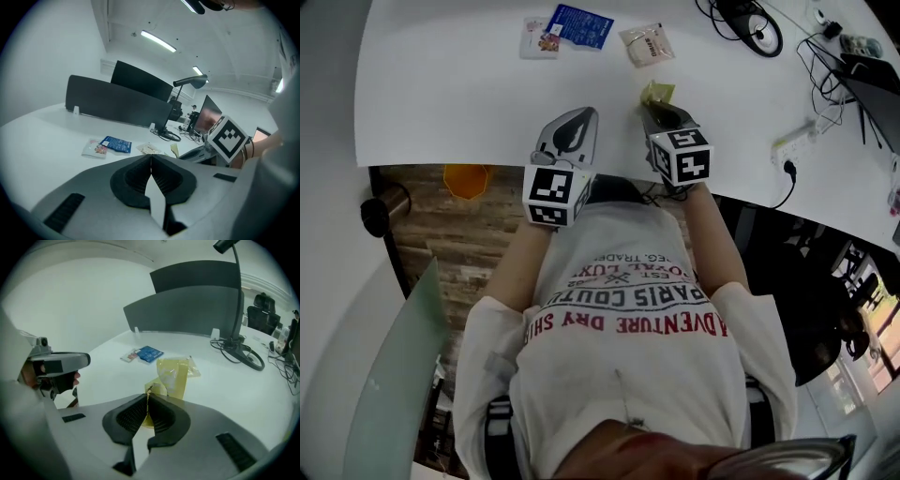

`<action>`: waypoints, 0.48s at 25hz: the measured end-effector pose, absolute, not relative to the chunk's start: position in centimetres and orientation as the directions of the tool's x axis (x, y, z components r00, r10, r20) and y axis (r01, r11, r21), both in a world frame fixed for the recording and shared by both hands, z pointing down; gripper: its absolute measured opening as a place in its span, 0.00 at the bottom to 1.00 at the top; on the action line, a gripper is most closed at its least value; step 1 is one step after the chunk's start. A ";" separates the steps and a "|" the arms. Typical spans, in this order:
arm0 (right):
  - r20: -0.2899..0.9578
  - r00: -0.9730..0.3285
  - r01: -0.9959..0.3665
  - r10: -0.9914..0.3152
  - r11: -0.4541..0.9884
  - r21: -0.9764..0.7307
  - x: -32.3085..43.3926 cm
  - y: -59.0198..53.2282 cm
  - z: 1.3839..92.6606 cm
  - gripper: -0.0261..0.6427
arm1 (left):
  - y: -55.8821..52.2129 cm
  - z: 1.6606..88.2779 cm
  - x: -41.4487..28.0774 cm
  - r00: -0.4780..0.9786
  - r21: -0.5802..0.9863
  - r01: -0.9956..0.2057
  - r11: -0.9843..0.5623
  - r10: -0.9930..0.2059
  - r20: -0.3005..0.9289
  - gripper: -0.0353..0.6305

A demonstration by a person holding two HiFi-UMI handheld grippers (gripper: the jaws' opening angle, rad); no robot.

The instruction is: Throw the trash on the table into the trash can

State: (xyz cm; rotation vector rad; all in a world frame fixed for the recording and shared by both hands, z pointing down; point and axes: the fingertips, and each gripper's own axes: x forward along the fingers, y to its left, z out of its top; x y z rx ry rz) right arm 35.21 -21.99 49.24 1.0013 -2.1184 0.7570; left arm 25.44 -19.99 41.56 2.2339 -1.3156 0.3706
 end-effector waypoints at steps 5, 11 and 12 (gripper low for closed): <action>0.669 -0.647 -0.655 -0.367 0.716 -0.241 29.0 -19.9 44.4 0.09 | -15.8 39.1 21.6 0.327 0.260 -0.938 -0.228 -0.831 0.449 0.09; 0.589 -0.800 -0.338 -0.114 0.897 -0.285 17.2 -13.8 42.3 0.09 | -6.4 39.1 12.6 -0.012 0.213 -0.969 0.127 -0.882 0.471 0.09; 0.582 -0.811 -0.275 -0.059 0.916 -0.291 14.8 -12.3 42.2 0.09 | -4.6 39.3 10.8 -0.075 0.208 -0.958 0.196 -0.876 0.477 0.09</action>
